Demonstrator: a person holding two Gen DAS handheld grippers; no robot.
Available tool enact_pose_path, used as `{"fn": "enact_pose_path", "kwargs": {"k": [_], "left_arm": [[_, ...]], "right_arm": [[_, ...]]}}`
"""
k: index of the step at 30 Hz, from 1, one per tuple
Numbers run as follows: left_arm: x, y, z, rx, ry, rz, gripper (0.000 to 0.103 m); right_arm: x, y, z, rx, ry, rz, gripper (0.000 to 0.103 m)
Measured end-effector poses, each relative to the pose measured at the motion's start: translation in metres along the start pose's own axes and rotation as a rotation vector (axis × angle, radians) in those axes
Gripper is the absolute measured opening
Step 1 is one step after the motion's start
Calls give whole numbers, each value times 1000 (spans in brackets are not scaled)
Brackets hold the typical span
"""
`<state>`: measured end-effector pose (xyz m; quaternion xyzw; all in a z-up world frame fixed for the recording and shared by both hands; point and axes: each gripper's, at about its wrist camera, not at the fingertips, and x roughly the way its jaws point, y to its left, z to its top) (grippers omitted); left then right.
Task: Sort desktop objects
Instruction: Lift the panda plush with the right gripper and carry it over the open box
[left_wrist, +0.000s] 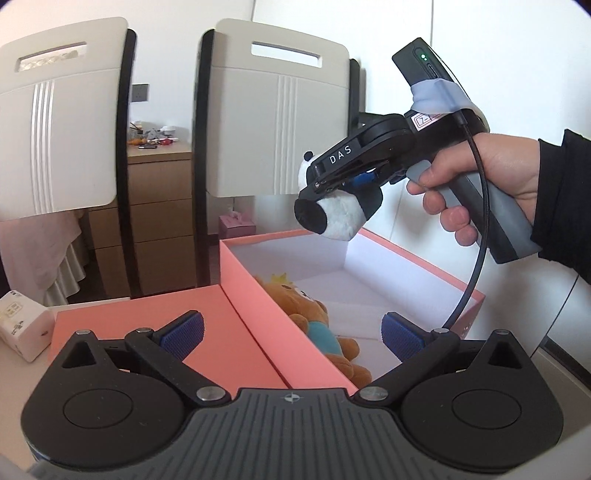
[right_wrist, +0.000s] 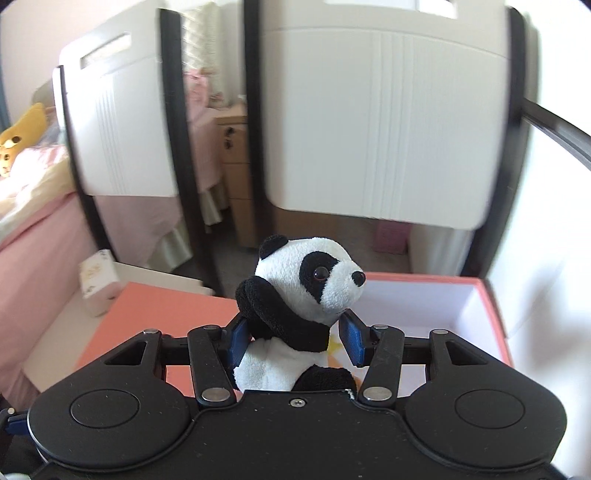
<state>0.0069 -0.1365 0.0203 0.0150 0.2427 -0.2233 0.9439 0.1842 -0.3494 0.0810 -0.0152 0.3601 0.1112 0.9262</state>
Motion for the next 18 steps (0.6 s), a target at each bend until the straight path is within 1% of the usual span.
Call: {"fn": "enact_pose_path", "kwargs": {"k": [5, 8, 13, 18], "left_arm": [[25, -7, -5, 36, 18, -47, 103], [31, -2, -6, 22, 45, -76, 103], [32, 5, -10, -7, 66, -89, 103], [32, 11, -17, -24, 105, -84, 103]], "right_arm": [[21, -24, -13, 33, 58, -65, 51], [34, -38, -21, 51, 94, -101, 51], [58, -60, -34, 80, 158, -159, 51], [108, -80, -50, 96, 265, -205, 51]]}}
